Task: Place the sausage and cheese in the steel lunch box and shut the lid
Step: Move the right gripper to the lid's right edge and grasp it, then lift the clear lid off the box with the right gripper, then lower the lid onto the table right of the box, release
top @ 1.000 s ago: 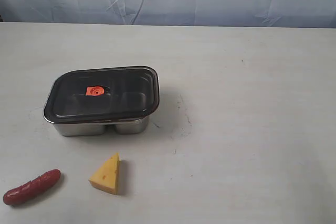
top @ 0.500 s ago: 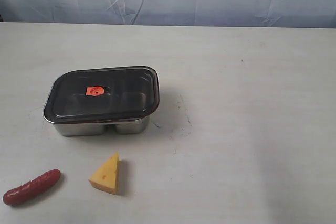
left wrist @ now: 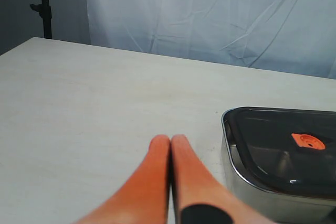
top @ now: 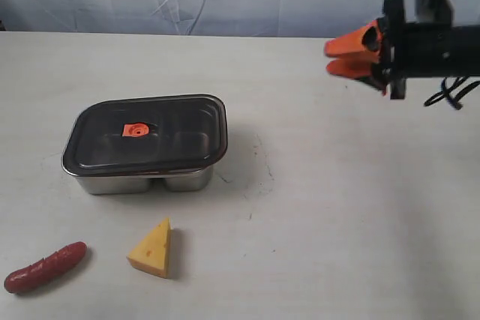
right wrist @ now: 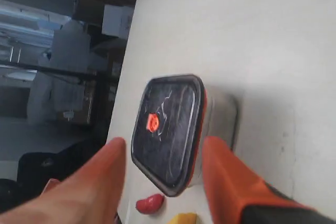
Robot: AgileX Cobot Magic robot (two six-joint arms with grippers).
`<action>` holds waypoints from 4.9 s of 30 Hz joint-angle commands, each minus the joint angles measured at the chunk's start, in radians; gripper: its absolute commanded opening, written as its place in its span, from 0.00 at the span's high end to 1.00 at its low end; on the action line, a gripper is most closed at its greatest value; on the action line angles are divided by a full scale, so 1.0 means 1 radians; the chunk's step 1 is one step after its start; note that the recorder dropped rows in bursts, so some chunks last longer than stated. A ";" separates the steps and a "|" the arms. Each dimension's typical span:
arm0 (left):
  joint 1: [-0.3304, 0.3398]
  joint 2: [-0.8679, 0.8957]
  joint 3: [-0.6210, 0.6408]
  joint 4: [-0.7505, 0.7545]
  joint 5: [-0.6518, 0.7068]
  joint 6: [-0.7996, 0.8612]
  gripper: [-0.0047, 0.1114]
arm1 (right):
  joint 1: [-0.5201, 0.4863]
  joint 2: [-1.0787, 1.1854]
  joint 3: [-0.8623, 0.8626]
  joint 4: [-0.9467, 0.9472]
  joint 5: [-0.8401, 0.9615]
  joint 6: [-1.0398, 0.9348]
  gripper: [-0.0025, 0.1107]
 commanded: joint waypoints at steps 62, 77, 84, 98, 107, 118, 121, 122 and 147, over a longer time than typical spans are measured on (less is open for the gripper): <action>-0.003 -0.005 0.004 0.004 -0.015 -0.005 0.96 | 0.442 0.212 -0.037 0.181 -0.205 -0.116 0.99; -0.003 -0.005 0.004 0.004 -0.015 -0.005 0.96 | 0.440 0.186 -0.037 0.223 -0.154 -0.123 0.99; -0.003 -0.005 0.004 0.004 -0.015 -0.005 0.96 | 0.440 0.132 -0.037 0.223 -0.190 -0.127 0.99; -0.003 -0.005 0.004 0.006 -0.009 -0.005 0.96 | 0.201 -0.401 -0.037 -0.290 -0.519 -0.257 0.99; -0.003 -0.005 0.004 0.006 -0.009 -0.005 0.96 | 0.203 -0.659 -0.037 -0.902 -0.472 -0.236 0.99; -0.003 -0.005 0.004 0.006 -0.009 -0.005 0.96 | 0.396 -0.661 0.068 -1.325 -0.487 -0.085 0.99; -0.003 -0.005 0.004 0.006 -0.009 -0.005 0.96 | 0.498 -0.648 0.128 -1.414 -0.576 -0.033 0.99; -0.003 -0.005 0.004 0.006 -0.009 -0.005 0.96 | 0.543 -0.631 0.149 -1.427 -0.593 -0.014 0.99; -0.003 -0.005 0.004 0.006 -0.009 -0.005 0.96 | 0.803 -0.363 0.266 -1.352 -0.542 0.150 0.98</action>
